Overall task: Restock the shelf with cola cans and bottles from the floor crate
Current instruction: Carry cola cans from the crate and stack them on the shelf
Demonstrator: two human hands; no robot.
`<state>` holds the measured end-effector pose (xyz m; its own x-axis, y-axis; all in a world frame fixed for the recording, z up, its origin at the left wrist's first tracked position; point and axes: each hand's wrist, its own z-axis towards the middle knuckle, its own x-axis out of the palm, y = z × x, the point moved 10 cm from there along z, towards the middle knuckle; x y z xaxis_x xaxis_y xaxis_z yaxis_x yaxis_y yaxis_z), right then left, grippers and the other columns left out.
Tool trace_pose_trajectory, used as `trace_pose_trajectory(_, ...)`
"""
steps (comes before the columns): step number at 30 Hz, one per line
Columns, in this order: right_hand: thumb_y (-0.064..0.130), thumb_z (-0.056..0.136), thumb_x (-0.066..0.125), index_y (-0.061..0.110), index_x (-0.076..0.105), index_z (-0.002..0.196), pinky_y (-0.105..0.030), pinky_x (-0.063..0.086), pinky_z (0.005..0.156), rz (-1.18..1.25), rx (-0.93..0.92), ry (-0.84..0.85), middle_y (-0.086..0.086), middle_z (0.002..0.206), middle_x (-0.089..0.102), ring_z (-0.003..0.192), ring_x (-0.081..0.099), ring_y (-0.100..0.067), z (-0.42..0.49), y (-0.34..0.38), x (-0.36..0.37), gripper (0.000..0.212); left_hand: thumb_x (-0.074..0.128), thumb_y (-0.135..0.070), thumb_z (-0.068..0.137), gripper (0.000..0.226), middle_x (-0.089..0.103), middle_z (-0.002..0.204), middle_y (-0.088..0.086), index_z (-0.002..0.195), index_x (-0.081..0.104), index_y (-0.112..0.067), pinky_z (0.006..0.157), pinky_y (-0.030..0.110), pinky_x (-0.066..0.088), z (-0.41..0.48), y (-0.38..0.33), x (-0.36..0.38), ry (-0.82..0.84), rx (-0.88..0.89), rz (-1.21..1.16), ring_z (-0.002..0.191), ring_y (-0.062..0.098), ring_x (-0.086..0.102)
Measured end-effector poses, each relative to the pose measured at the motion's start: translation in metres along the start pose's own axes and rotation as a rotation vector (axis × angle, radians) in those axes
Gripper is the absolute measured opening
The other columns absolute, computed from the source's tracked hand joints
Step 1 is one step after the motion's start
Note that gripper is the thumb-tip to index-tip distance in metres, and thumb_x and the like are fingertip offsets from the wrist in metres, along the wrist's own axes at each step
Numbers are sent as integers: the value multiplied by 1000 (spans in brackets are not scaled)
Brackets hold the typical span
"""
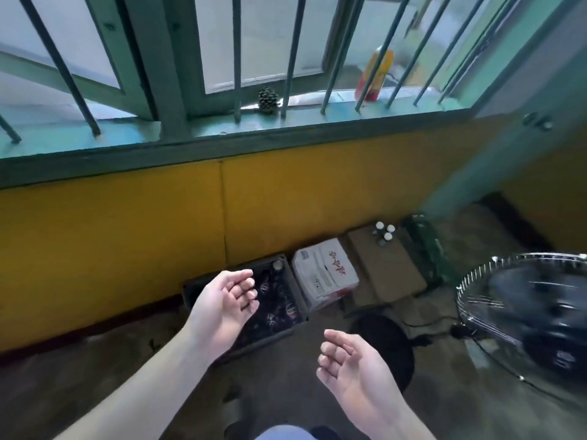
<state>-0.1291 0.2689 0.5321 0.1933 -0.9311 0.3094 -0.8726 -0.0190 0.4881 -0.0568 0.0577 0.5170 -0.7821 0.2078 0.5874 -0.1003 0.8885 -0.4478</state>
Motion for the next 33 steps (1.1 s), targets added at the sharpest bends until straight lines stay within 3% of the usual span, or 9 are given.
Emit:
trace_pose_trajectory(5, 11, 98, 48, -2, 63, 104, -36, 42, 65, -61, 22, -30, -13, 70, 58, 63, 52, -25, 16, 15, 22, 21, 50, -13, 98, 13, 54, 74, 5, 101, 61, -6, 66, 30, 42, 26, -17, 15, 40, -20, -47, 65, 18, 48)
trace_pose_trajectory(15, 16, 101, 53, 2, 65, 116, -38, 50, 81, -256, 59, 10, -12, 74, 63, 73, 58, -25, 97, 59, 51, 24, 53, -12, 98, 14, 54, 72, 6, 100, 64, -4, 65, 30, 42, 40, 4, -66, -246, -10, -203, 64, 17, 49)
trace_pose_trajectory(21, 17, 102, 55, 2, 65, 119, -36, 54, 76, -528, 155, 38, -19, 95, 66, 89, 64, -31, 181, 80, 44, 24, 50, -12, 99, 16, 56, 76, 5, 102, 63, -4, 65, 30, 41, 60, 2, -99, -441, 143, -323, 64, 17, 49)
trace_pose_trajectory(30, 15, 105, 49, 3, 67, 102, -36, 53, 73, -876, 287, 60, -16, 84, 67, 76, 63, -28, 314, 98, 8, 22, 50, -13, 101, 19, 61, 78, 8, 100, 66, -3, 68, 31, 43, 143, 87, -55, -675, 59, -435, 70, 20, 52)
trace_pose_trajectory(33, 12, 104, 50, 4, 66, 101, -36, 52, 66, -1274, 279, 104, -12, 75, 66, 68, 62, -26, 360, 85, -18, 18, 50, -10, 101, 20, 63, 74, 10, 96, 67, -1, 66, 32, 43, 169, 119, -34, -675, -5, -387, 66, 22, 54)
